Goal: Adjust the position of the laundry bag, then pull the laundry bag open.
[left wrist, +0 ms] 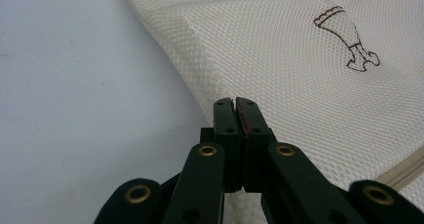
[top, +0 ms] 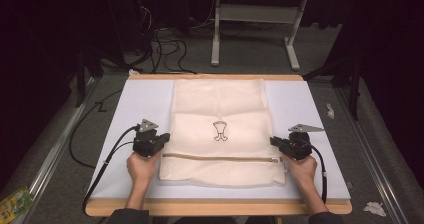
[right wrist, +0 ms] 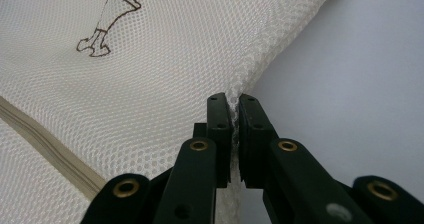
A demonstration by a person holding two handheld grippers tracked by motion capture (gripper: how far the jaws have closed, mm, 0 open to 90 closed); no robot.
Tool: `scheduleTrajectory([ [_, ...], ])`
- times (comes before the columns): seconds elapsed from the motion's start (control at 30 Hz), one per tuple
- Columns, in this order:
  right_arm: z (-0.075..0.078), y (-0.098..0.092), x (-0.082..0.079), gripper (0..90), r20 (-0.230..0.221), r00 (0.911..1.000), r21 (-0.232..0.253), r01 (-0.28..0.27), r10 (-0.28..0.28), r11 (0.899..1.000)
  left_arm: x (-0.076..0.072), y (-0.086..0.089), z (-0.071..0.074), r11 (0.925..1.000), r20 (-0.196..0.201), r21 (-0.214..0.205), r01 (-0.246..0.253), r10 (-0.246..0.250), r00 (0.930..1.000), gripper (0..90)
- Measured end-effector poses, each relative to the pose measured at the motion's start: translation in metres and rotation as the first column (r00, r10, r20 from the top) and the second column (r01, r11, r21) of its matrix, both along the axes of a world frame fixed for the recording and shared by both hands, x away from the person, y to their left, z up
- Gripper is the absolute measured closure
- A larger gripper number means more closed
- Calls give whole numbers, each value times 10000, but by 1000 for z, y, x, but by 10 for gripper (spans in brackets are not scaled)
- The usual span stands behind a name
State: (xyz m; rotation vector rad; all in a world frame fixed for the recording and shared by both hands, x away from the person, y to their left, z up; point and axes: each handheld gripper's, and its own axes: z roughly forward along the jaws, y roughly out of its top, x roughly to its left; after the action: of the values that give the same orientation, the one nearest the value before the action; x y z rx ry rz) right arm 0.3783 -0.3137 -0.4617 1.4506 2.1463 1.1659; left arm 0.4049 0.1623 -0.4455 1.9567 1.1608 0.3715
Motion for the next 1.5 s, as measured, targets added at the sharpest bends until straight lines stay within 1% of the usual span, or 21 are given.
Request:
scheduleTrajectory([
  [0.23,0,6,-2,846,-135,9999,-110,-89,87,9999,-3,6,-9,9998,-199,-53,-173,172,9997,883],
  [0.33,-1,7,-2,838,-162,9998,-220,-108,104,9997,-3,6,-11,9998,-219,63,-183,184,9996,876],
  [0.4,-2,7,-1,821,-248,9996,-286,-124,117,9995,-4,5,-13,9996,-179,168,-241,244,9995,862],
  [0.47,-3,7,-1,802,-305,9995,-283,-103,95,9995,-6,4,-16,9994,22,206,-267,266,9996,838],
  [0.5,-3,7,0,790,-286,9996,-262,-90,82,9996,-7,4,-17,9992,116,254,-303,300,9995,814],
  [0.53,-3,7,0,741,-292,9996,-322,32,-42,9995,-8,4,-18,9992,182,276,-305,300,9994,760],
  [0.6,-3,8,0,732,-258,9996,-345,86,-95,9994,-9,4,-19,9989,265,360,-294,285,9992,740],
  [0.63,-3,6,-1,703,-188,9998,-339,106,-113,9994,-10,4,-19,9986,337,412,-345,331,9989,685],
  [0.7,-3,6,-1,683,-224,9996,-314,158,-165,9994,-11,4,-18,9983,337,467,-354,338,9989,638],
  [0.73,-4,6,-1,663,-249,9995,-338,207,-216,9992,-12,3,-18,9980,443,478,-422,401,9982,638],
  [0.77,-4,5,-1,646,-249,9994,-366,214,-223,9991,-13,3,-18,9975,535,511,-478,451,9975,604],
  [0.8,-5,5,-2,626,-264,9992,-355,286,-295,9990,-16,2,-17,9959,735,576,-693,650,9952,521],
  [0.87,-6,4,-4,606,-207,9993,-349,295,-302,9990,-19,0,-16,9956,875,627,-694,638,9941,439],
  [0.97,-6,2,-7,566,-202,9994,-394,289,-298,9988,-24,-5,-14,9952,951,822,-532,454,9944,412],
  [1.2,-7,-4,-18,502,-255,9989,-353,376,-385,9987,-40,-22,-7,9980,1185,639,24,-99,9929,422],
  [1.23,-8,-5,-18,496,-247,9990,-342,367,-376,9987,-43,-29,-7,9976,1134,627,282,-352,9929,422],
  [1.33,-9,-7,-20,495,-272,9989,-203,386,-392,9990,-46,-37,-6,9960,1126,752,479,-562,9920,423],
  [1.37,-10,-7,-21,498,-327,9988,-209,365,-372,9991,-48,-43,-8,9963,1081,556,659,-717,9915,428],
  [1.4,-10,-7,-21,498,-327,9988,-209,365,-372,9991,-48,-43,-8,9963,1081,556,659,-717,9915,429],
  [1.43,-11,-6,-22,497,-314,9989,-223,343,-350,9992,-50,-50,-10,9945,1066,724,762,-837,9908,429],
  [1.5,-11,-4,-23,495,-399,9986,-210,324,-332,9993,-51,-54,-11,9940,1028,700,841,-910,9905,428],
])
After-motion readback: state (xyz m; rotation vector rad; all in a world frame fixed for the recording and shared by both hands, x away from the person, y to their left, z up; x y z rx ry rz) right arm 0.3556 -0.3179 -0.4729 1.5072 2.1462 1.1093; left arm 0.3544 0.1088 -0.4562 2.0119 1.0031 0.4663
